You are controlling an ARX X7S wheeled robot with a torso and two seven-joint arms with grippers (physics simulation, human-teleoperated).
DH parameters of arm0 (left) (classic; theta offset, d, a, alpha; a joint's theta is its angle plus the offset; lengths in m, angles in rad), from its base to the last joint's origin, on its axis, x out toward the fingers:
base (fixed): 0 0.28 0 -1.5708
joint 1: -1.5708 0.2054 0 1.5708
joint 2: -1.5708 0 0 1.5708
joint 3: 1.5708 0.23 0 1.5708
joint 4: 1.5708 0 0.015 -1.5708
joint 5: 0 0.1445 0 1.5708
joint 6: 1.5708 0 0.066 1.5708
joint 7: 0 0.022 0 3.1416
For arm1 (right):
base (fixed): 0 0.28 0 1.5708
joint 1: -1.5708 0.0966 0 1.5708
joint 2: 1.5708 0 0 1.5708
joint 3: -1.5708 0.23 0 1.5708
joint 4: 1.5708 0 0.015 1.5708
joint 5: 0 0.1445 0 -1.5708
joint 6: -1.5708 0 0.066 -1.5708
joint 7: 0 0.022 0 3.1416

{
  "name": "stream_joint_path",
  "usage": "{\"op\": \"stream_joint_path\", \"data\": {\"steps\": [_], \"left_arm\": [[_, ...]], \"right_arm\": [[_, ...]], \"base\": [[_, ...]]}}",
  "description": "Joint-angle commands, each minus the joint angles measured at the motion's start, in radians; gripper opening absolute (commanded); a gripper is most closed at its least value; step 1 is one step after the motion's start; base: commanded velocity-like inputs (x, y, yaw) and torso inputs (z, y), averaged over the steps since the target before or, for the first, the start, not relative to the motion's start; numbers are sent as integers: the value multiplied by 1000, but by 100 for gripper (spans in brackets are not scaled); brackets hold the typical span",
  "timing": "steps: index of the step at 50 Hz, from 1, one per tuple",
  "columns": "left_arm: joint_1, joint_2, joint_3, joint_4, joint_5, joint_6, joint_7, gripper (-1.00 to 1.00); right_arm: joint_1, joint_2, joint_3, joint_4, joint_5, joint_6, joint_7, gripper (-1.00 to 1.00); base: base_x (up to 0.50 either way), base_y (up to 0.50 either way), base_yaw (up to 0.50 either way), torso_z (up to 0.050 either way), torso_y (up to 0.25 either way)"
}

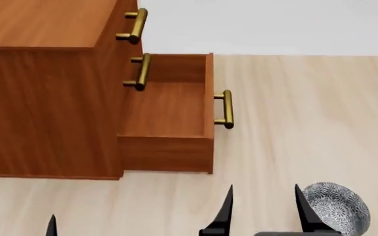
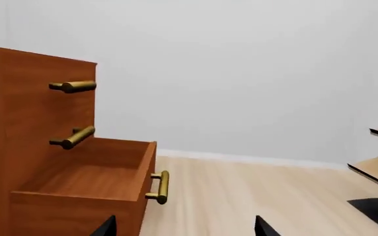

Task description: Put the bowl in the bottom drawer of the cabinet.

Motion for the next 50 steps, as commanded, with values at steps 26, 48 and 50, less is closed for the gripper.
{"op": "stream_joint_path", "data": {"steps": [26,48,50], "left_arm": [[28,-22,26,34,-1,12,-38,100],[49,-38,47,42,8,28,-53,100],[59,-41,51,51,9,31,-54,100]], "right_arm": [[31,18,-1,-25,26,44,20,100],[29,21,-4,6,41,-5,38,100],[32,21,-2,8,48,1,37,100]], "base": [[500,185,0,0,1],[217,51,0,0,1],[0,0,0,0,0]]}}
